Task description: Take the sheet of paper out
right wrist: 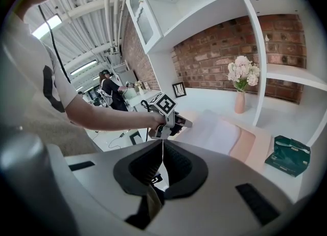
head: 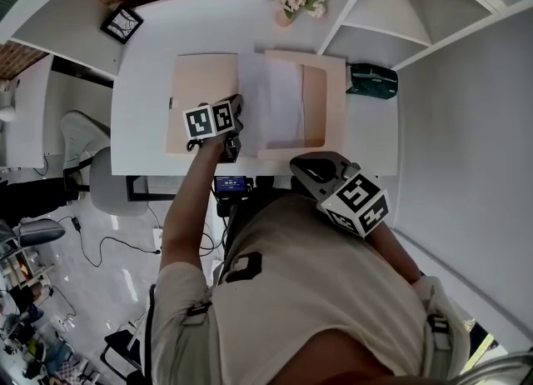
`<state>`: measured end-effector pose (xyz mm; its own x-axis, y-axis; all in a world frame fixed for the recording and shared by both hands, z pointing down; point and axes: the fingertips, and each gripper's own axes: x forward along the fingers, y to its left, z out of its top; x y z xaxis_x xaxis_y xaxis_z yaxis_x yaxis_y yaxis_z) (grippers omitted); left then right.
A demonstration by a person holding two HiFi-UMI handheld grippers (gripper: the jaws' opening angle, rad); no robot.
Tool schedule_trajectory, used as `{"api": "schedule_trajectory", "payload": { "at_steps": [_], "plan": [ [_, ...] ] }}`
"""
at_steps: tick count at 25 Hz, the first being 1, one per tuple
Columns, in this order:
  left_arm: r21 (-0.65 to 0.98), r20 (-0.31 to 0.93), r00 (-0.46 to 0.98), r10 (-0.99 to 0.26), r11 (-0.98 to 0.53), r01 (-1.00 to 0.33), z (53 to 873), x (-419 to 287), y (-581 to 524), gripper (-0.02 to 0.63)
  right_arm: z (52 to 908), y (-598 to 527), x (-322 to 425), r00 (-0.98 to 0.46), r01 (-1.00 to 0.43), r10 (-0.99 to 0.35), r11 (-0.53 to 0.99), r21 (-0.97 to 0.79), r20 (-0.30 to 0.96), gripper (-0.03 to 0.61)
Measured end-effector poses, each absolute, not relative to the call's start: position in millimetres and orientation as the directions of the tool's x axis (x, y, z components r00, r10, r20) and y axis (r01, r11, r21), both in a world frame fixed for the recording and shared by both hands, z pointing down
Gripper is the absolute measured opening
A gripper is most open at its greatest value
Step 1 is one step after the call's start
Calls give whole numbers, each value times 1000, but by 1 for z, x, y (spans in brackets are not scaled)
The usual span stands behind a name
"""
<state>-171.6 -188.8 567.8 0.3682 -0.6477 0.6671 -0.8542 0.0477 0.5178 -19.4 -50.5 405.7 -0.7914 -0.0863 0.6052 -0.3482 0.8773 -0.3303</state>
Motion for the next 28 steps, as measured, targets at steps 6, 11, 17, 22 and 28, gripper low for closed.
{"api": "schedule_trajectory", "payload": {
  "at_steps": [6, 11, 17, 22, 28],
  "plan": [
    [510, 671, 353, -652, 60, -858, 566, -179, -184, 14, 406, -50, -23, -790, -335, -70, 881, -334, 609, 26],
    [500, 671, 342, -658, 61, -864, 562, -191, -188, 15, 405, -54, -27, -792, -319, -53, 885, -338, 609, 26],
    [507, 666, 349, -660, 55, -860, 559, -195, -184, 15, 405, -50, -31, -794, -300, -30, 889, -347, 607, 26],
    [507, 660, 347, -666, 55, -860, 553, -202, -179, 15, 407, -49, -35, -792, -293, -24, 891, -346, 609, 26],
    [499, 655, 324, -683, 69, -864, 547, -216, -174, 15, 408, -46, -37, -786, -290, -15, 892, -347, 618, 26]
  ]
}}
